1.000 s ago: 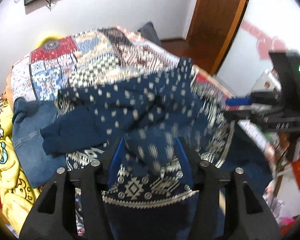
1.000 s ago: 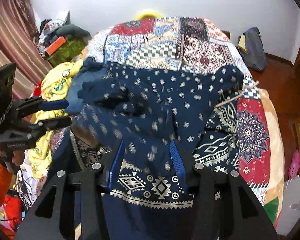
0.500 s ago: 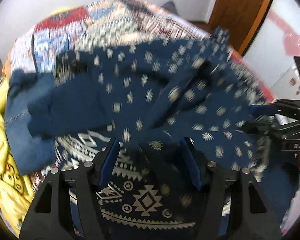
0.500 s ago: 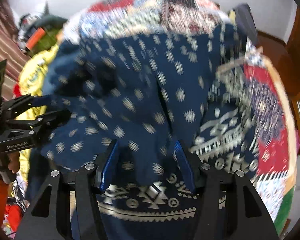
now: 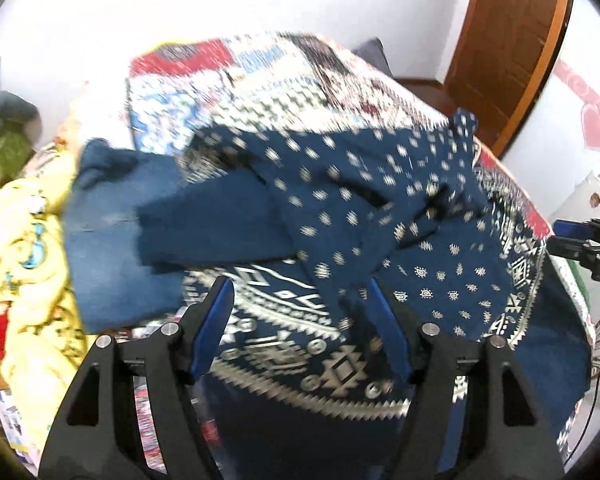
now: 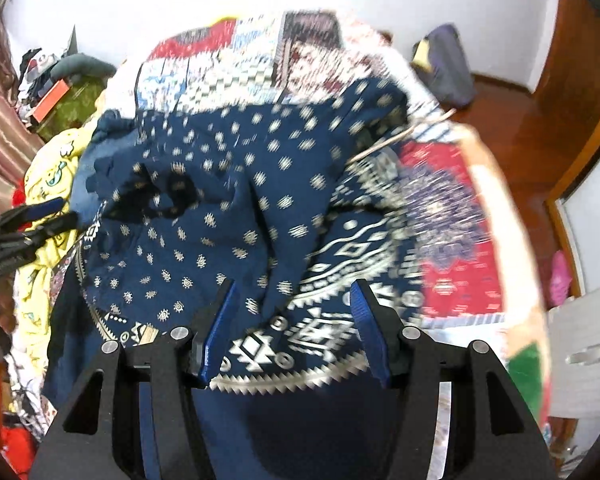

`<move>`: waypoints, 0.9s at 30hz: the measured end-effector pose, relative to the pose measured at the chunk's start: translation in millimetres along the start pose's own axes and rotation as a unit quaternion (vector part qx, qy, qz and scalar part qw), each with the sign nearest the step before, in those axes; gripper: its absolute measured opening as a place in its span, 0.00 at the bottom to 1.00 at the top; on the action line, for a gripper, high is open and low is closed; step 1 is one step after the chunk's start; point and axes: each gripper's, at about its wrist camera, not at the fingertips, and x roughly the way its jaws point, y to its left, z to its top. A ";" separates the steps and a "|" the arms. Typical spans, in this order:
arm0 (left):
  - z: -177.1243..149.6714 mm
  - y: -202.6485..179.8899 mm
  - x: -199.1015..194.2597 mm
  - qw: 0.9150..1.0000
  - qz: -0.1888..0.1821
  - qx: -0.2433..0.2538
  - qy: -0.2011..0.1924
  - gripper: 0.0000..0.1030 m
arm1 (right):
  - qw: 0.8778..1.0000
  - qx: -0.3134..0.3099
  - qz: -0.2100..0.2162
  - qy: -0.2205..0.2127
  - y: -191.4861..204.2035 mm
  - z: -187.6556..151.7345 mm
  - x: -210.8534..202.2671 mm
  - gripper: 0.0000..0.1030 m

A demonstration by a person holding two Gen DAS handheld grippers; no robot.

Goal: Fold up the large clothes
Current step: 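Grasp the hoodie's hem band with both tools and lift it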

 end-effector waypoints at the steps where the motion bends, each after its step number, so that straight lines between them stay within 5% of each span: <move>1: -1.0 6.3 -11.0 1.000 0.004 -0.002 -0.007 0.66 | 1.000 0.000 -0.003 -0.005 0.4 -1.3 -5.7 0.52; 10: -42.1 53.8 -49.2 0.999 0.007 -0.037 0.006 0.67 | 0.999 0.019 -0.025 -0.024 -25.1 -35.1 -48.1 0.54; 22: -146.9 63.4 -4.7 0.981 -0.091 -0.123 0.119 0.66 | 0.990 0.133 0.034 0.015 -55.3 -113.9 -27.3 0.54; 27: -168.1 57.7 -2.4 0.971 -0.137 -0.143 0.132 0.48 | 0.992 0.117 0.034 0.016 -46.1 -132.0 -20.1 0.54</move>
